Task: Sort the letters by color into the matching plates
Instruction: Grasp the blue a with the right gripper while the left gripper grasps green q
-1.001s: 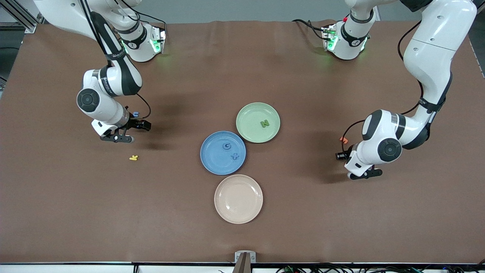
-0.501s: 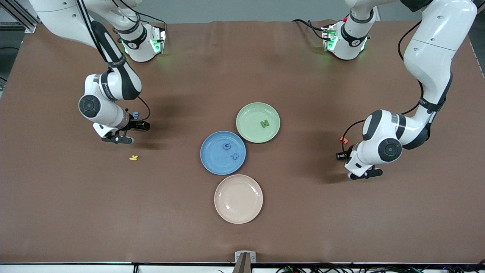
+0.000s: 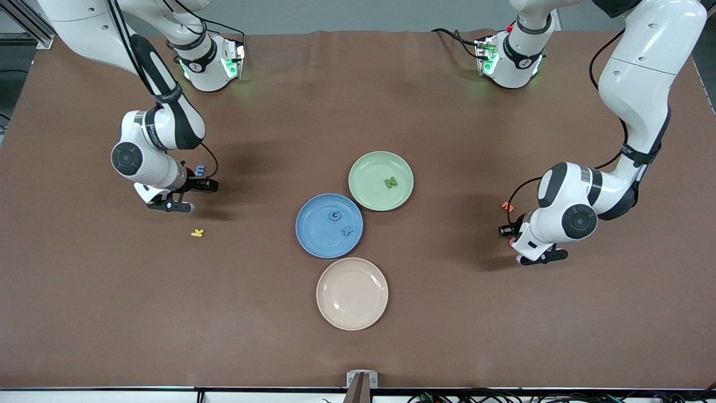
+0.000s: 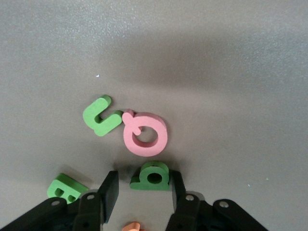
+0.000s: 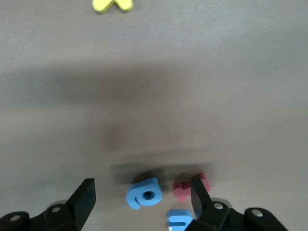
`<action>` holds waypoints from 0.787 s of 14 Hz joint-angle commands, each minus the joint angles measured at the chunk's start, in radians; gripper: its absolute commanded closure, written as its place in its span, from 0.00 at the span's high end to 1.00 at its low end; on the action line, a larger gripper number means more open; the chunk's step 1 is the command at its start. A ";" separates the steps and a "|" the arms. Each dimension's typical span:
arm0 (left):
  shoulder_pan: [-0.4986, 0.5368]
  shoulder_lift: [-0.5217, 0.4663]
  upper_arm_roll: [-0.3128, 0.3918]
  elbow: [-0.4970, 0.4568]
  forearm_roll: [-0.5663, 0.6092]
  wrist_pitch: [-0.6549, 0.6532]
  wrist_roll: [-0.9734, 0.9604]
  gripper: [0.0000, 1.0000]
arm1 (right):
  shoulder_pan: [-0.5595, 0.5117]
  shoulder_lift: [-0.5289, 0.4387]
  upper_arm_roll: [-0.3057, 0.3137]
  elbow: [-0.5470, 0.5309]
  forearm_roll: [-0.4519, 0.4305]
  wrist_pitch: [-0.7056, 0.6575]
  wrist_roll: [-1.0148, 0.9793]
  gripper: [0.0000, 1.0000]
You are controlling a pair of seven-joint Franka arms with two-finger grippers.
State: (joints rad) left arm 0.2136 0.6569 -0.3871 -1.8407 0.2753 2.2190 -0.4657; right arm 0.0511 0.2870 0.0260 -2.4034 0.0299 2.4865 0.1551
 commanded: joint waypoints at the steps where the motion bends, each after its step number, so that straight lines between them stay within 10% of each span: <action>1: 0.009 -0.011 -0.003 -0.034 0.015 0.016 0.010 0.51 | 0.021 0.000 0.003 -0.013 0.033 0.014 -0.008 0.88; 7: 0.007 -0.013 -0.004 -0.043 0.016 0.018 0.010 0.48 | 0.033 0.024 0.003 -0.014 0.033 0.037 -0.002 0.82; 11: 0.001 -0.006 -0.004 -0.031 0.016 0.016 0.012 0.19 | 0.027 0.024 0.003 -0.022 0.033 0.043 -0.002 0.81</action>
State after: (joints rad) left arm 0.2123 0.6540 -0.3934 -1.8455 0.2765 2.2246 -0.4652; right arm 0.0806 0.3211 0.0281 -2.4045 0.0400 2.5089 0.1563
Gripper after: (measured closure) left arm 0.621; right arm 0.189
